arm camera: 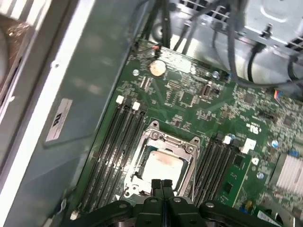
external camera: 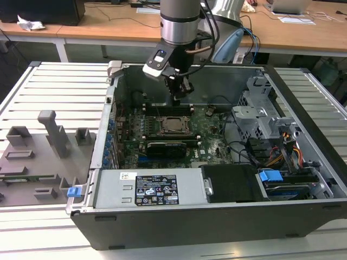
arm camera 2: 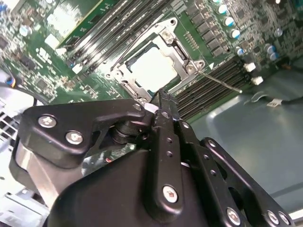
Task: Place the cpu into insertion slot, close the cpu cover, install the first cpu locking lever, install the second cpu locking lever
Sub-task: 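Install the first cpu locking lever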
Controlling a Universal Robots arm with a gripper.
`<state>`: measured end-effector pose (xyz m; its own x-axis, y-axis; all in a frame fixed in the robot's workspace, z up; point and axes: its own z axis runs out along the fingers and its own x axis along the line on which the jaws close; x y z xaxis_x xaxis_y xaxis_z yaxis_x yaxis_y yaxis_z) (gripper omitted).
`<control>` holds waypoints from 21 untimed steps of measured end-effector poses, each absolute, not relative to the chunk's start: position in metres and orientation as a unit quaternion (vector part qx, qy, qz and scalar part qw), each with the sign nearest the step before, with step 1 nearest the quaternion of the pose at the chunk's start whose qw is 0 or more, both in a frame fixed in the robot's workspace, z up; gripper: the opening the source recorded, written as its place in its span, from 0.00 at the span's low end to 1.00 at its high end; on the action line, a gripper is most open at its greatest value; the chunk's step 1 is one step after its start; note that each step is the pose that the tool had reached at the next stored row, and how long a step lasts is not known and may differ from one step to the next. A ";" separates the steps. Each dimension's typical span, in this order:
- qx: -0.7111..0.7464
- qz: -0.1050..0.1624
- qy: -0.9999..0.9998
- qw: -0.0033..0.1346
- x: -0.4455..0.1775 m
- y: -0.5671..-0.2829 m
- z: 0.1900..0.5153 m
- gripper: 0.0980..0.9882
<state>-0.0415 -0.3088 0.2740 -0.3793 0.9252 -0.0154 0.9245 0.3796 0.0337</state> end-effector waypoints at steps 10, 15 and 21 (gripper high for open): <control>0.484 0.011 0.875 0.015 -0.041 -0.309 0.274 0.01; 0.443 0.012 0.896 0.014 -0.041 -0.309 0.274 0.01; 0.396 0.012 0.918 0.014 -0.041 -0.309 0.274 0.01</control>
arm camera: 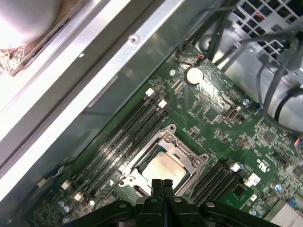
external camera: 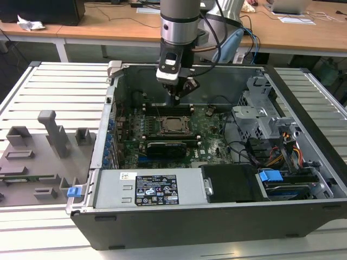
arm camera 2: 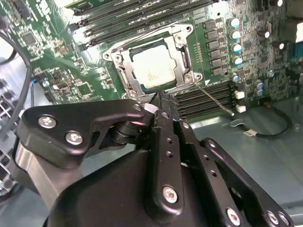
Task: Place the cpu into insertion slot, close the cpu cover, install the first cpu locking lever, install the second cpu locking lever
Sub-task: 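Install the first cpu locking lever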
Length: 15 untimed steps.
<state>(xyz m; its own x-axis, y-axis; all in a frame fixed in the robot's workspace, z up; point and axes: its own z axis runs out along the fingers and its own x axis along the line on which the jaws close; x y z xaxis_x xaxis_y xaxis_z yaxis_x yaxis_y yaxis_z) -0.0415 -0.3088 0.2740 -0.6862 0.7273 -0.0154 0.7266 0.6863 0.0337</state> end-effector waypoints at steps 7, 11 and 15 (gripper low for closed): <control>0.343 0.013 0.939 0.013 -0.041 -0.309 0.274 0.01; 0.303 0.014 0.953 0.012 -0.041 -0.309 0.274 0.01; 0.277 0.014 0.961 0.012 -0.041 -0.309 0.274 0.01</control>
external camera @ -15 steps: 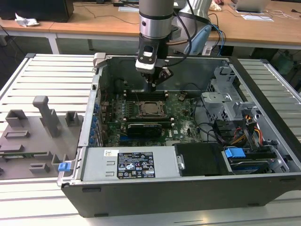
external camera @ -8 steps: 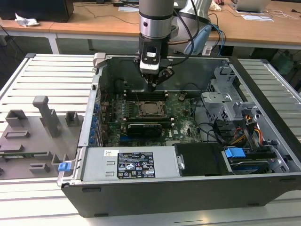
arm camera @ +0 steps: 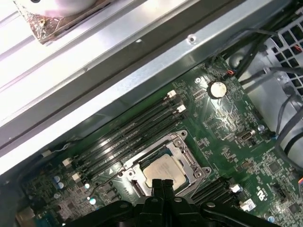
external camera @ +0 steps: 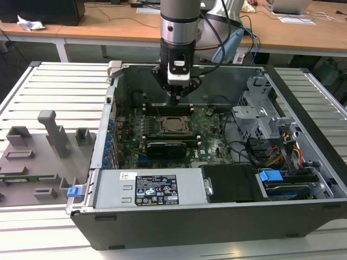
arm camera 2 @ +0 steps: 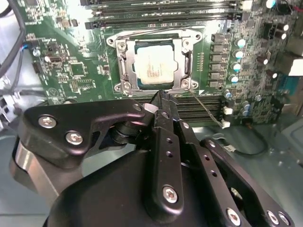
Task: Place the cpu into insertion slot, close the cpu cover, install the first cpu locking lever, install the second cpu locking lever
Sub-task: 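Install the first cpu locking lever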
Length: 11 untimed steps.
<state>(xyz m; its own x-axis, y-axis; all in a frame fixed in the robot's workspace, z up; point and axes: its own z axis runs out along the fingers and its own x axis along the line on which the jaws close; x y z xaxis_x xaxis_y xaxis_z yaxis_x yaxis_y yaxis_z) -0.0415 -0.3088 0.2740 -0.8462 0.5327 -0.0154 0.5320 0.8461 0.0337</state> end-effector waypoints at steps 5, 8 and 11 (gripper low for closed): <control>0.250 0.014 0.968 0.012 -0.041 -0.309 0.274 0.01; 0.231 0.015 0.973 0.011 -0.041 -0.309 0.274 0.01; 0.201 0.015 0.979 0.011 -0.041 -0.309 0.274 0.01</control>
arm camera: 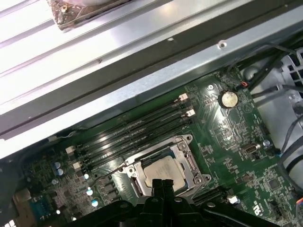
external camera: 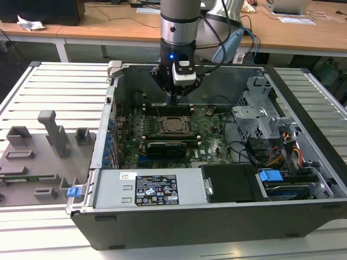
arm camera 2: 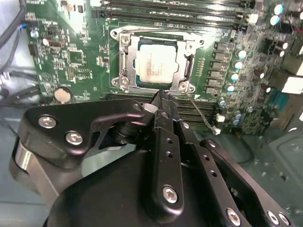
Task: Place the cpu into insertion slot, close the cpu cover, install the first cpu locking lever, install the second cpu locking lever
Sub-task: 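Install the first cpu locking lever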
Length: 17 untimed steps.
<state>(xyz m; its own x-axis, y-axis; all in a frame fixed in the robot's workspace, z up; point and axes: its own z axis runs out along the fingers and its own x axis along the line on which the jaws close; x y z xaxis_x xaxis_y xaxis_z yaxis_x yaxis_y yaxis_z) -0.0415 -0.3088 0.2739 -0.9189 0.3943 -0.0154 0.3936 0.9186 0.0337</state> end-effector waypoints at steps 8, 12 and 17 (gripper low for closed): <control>0.132 0.016 0.991 0.010 -0.042 -0.309 0.274 0.01; 0.116 0.016 0.993 0.010 -0.042 -0.309 0.274 0.01; 0.101 0.016 0.995 0.009 -0.042 -0.309 0.274 0.01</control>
<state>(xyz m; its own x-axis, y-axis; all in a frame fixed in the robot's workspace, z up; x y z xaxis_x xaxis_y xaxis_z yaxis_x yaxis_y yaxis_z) -0.0415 -0.3090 0.2738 -0.9793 0.2019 -0.0154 0.2013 0.9790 0.0338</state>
